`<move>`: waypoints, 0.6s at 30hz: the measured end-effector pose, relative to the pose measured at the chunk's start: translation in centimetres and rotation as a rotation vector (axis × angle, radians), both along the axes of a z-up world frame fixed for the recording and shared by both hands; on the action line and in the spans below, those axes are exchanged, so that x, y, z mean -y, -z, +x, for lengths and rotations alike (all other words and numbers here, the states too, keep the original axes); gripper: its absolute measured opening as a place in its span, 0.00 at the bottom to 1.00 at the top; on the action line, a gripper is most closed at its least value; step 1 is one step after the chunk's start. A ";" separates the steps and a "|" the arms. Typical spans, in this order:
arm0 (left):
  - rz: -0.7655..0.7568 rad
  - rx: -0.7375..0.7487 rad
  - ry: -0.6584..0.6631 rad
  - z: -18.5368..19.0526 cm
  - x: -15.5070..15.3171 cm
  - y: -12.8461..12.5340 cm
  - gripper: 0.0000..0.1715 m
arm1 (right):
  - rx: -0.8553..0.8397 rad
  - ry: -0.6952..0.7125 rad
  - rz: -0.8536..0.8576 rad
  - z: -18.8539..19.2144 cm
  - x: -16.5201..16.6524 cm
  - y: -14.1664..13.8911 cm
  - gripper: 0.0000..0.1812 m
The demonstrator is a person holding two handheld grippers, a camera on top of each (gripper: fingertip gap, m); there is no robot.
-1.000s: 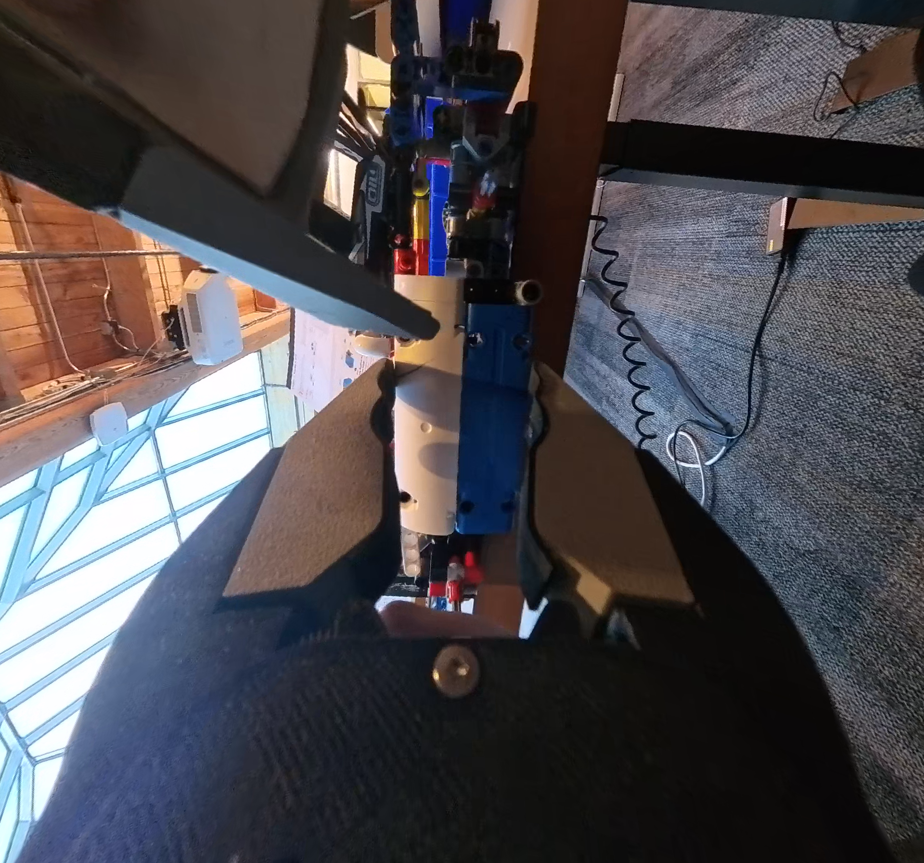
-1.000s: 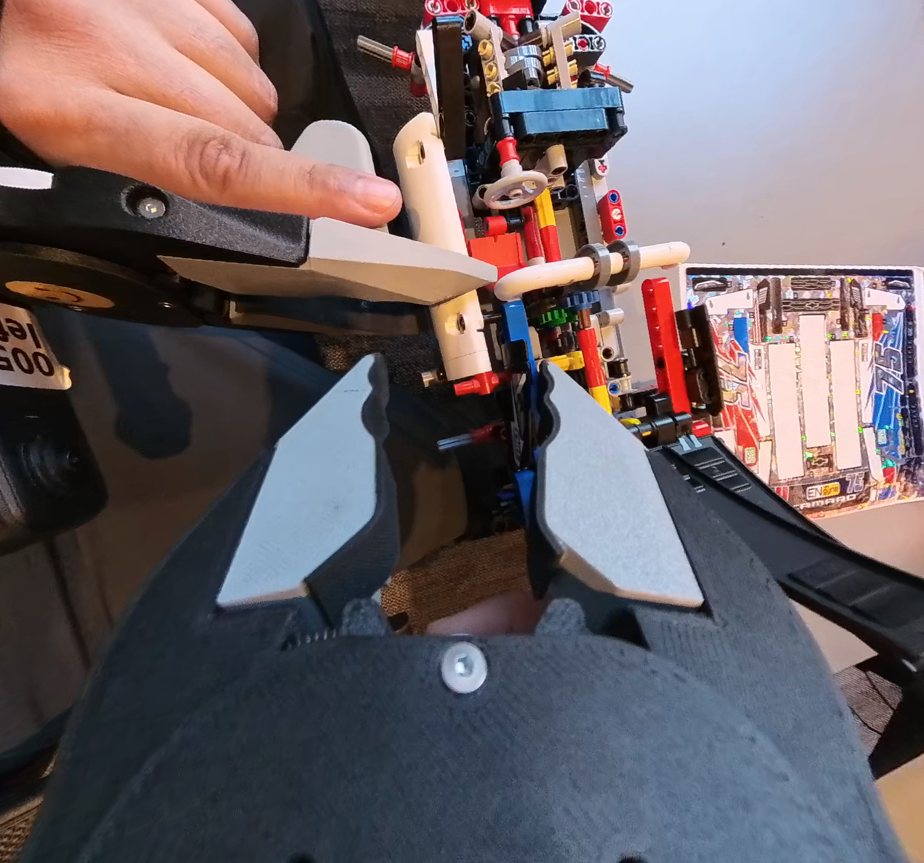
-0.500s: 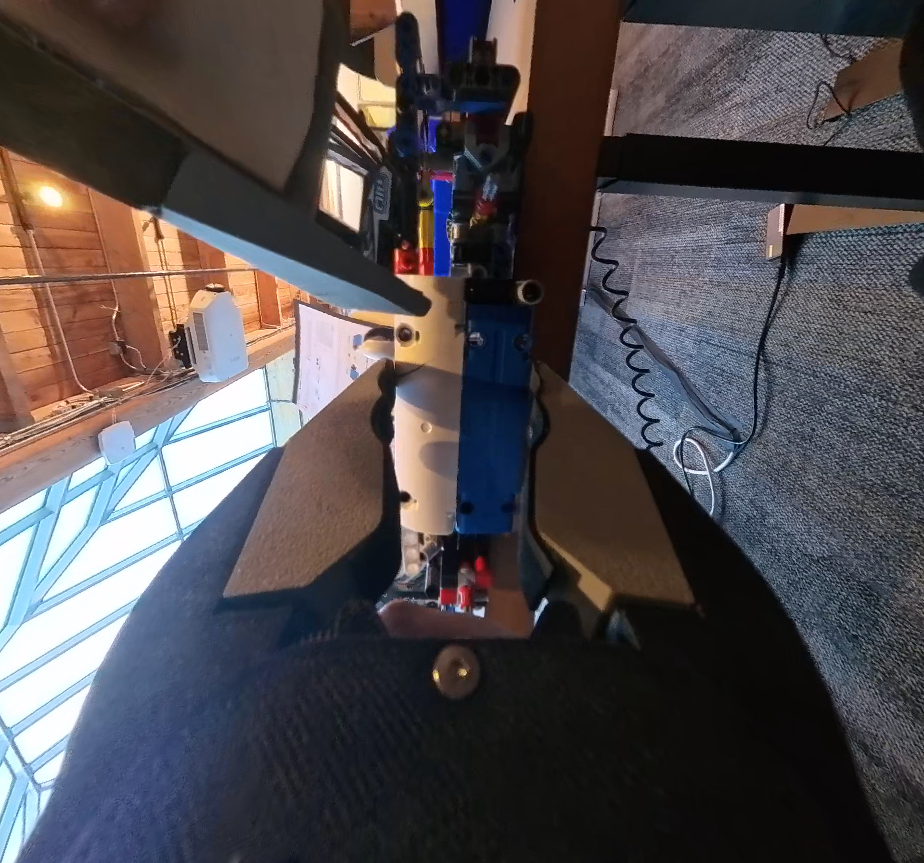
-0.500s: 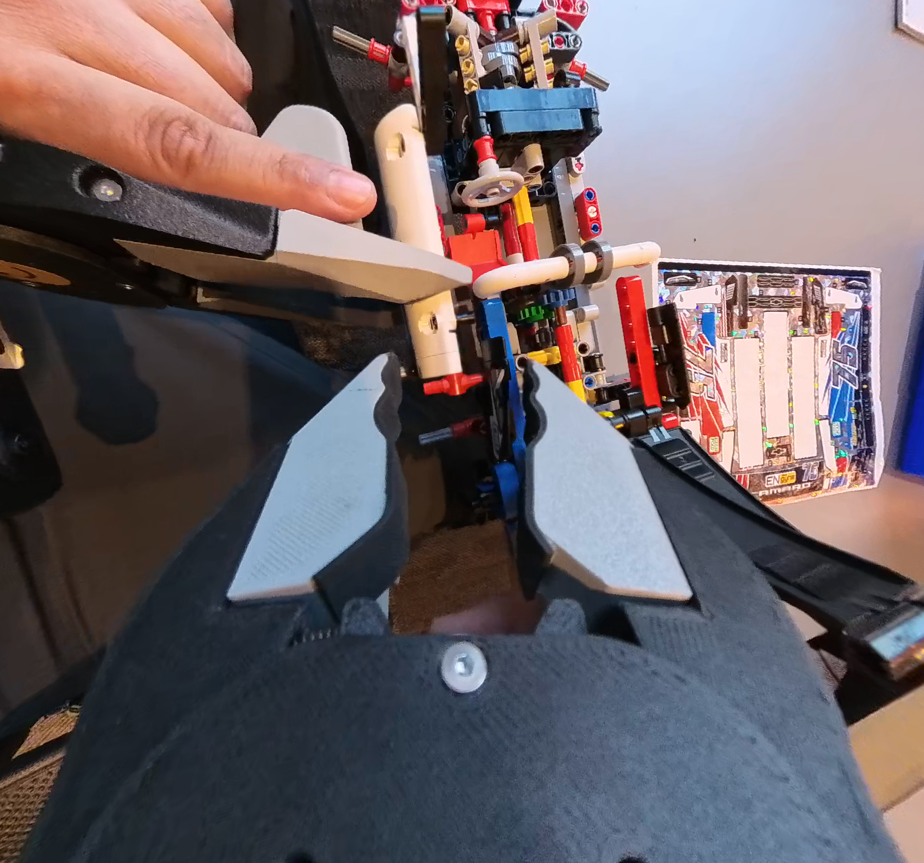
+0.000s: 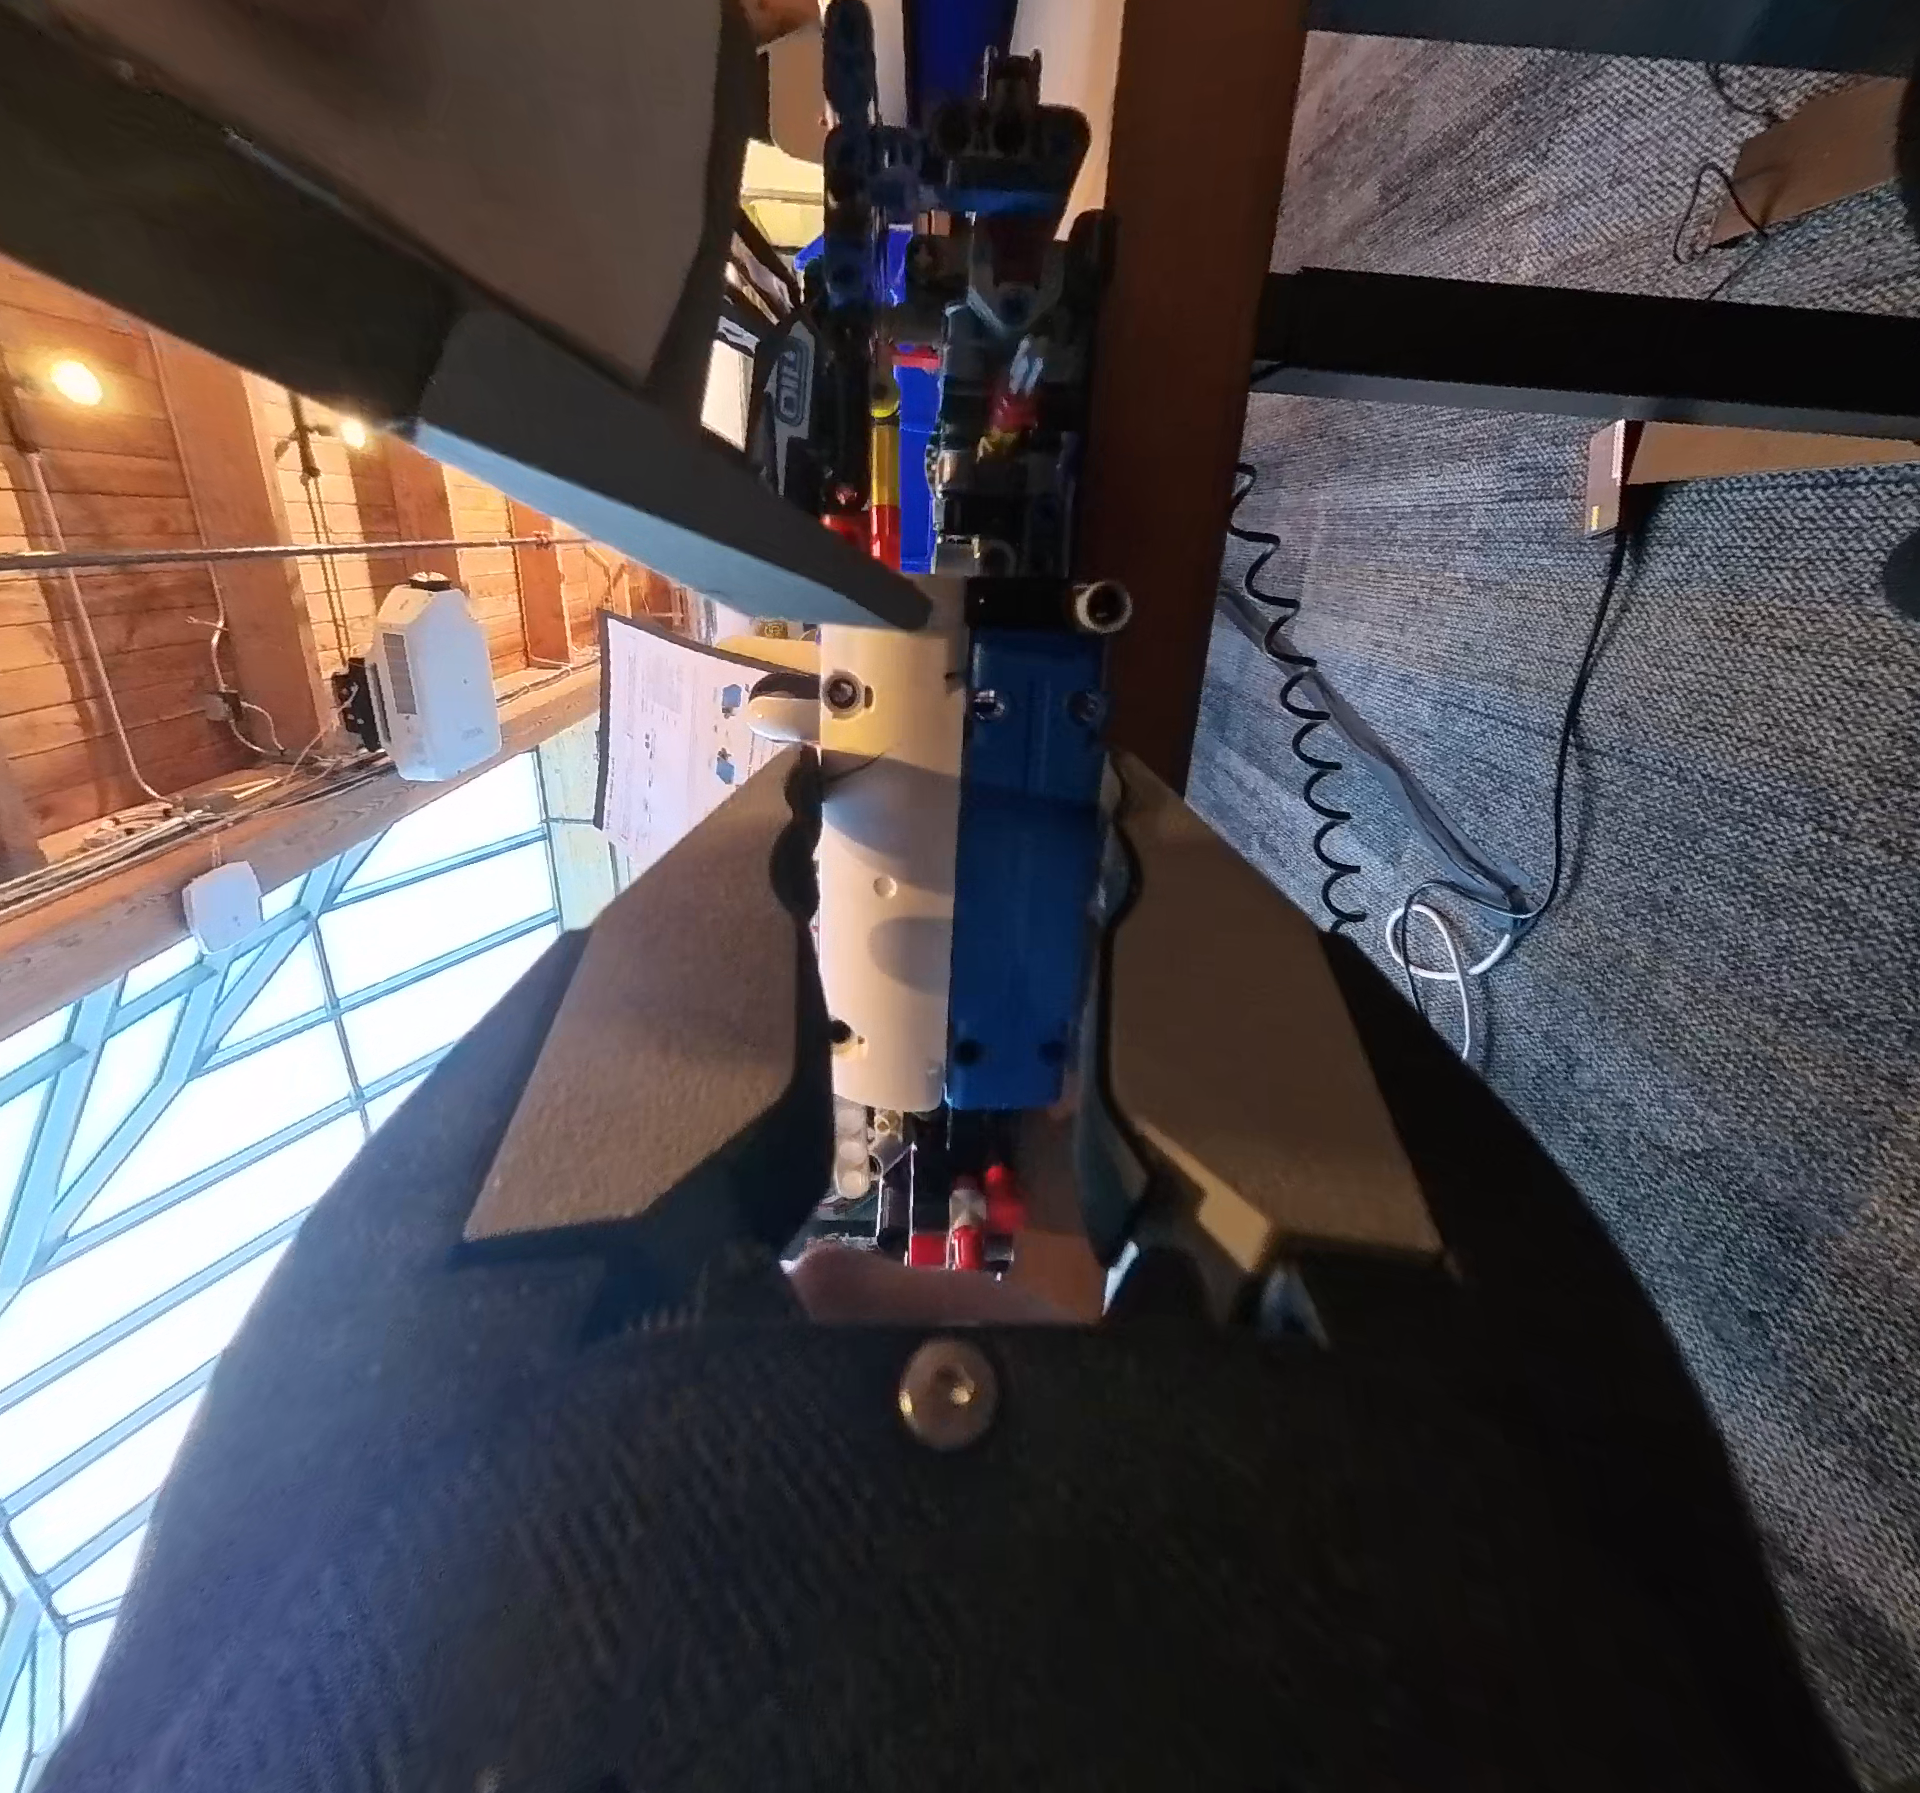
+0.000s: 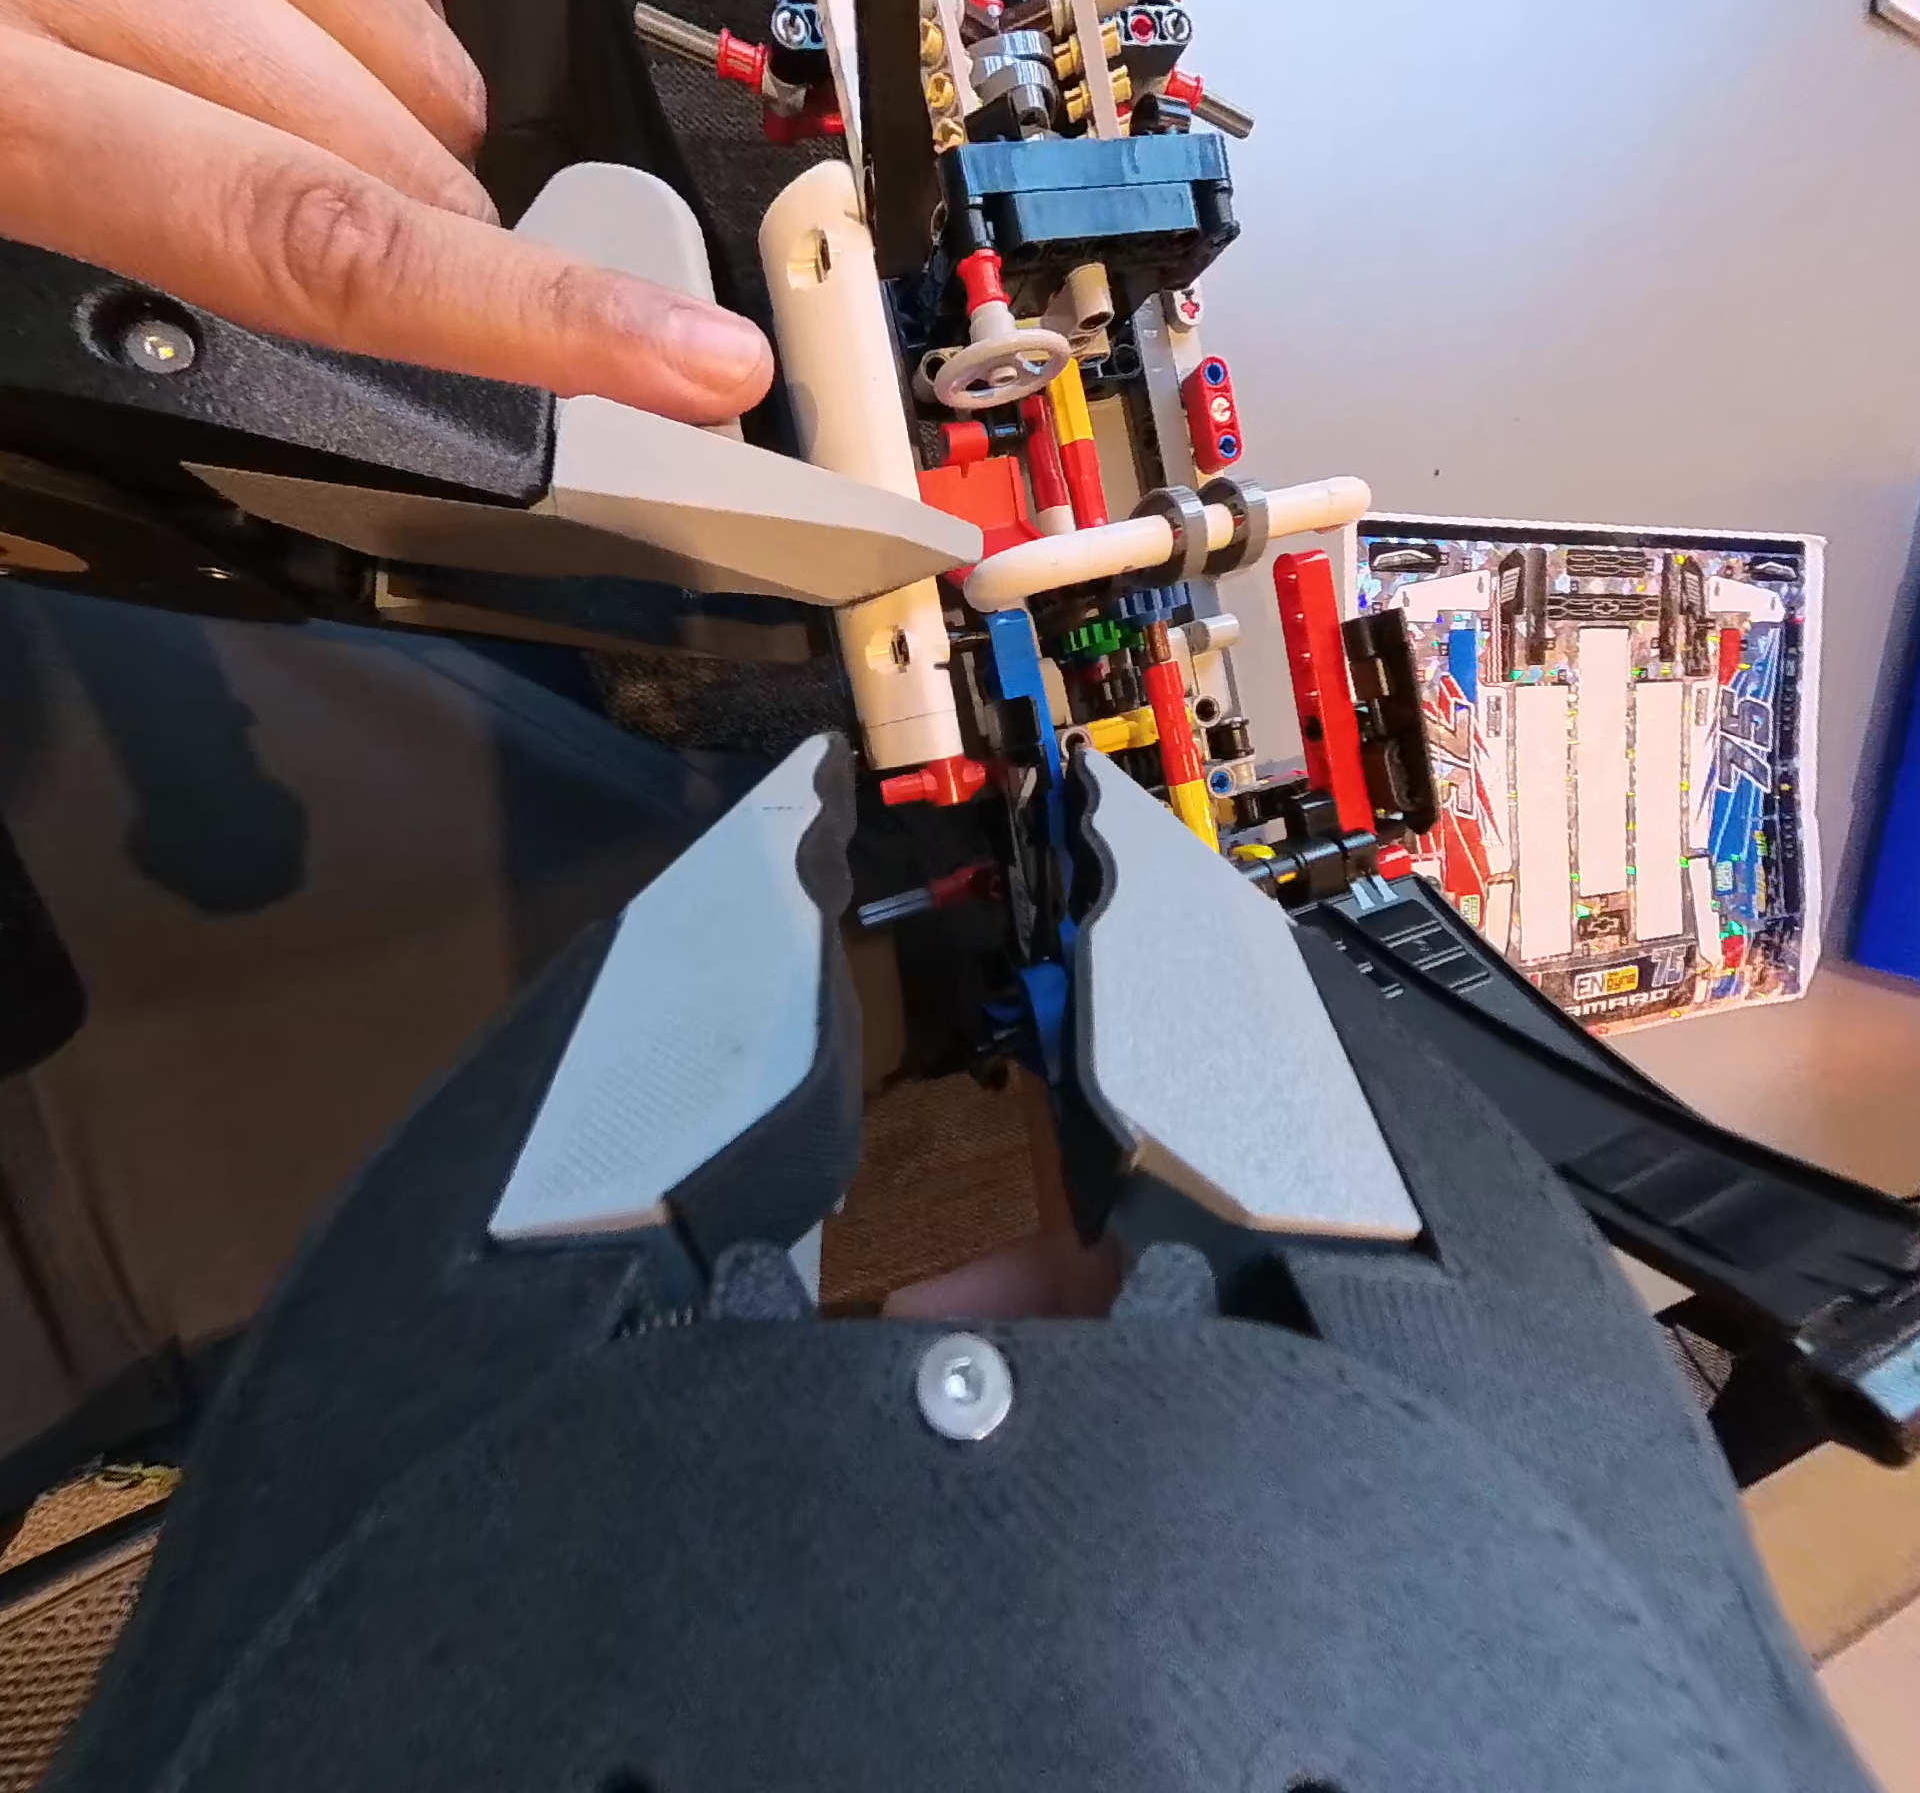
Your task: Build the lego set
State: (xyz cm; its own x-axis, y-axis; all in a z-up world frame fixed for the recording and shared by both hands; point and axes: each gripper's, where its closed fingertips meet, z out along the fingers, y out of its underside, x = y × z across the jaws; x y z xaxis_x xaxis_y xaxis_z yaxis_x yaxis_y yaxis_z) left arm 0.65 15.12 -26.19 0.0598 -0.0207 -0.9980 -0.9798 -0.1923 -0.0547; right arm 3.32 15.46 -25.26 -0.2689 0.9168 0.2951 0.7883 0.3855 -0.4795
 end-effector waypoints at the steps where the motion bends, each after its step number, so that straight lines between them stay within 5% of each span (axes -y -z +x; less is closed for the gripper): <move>1: 0.000 -0.001 -0.001 0.0 0.0 0.0 0.30 | 0.003 -0.002 0.001 0.0 0.0 0.0 0.22; 10: 0.000 0.008 -0.005 0.1 -0.1 0.0 0.30 | 0.051 -0.014 0.038 0.4 -0.4 0.5 0.30; 18: -0.004 0.011 -0.011 0.2 -0.4 0.0 0.30 | 0.060 0.011 -0.018 0.3 -0.4 0.6 0.27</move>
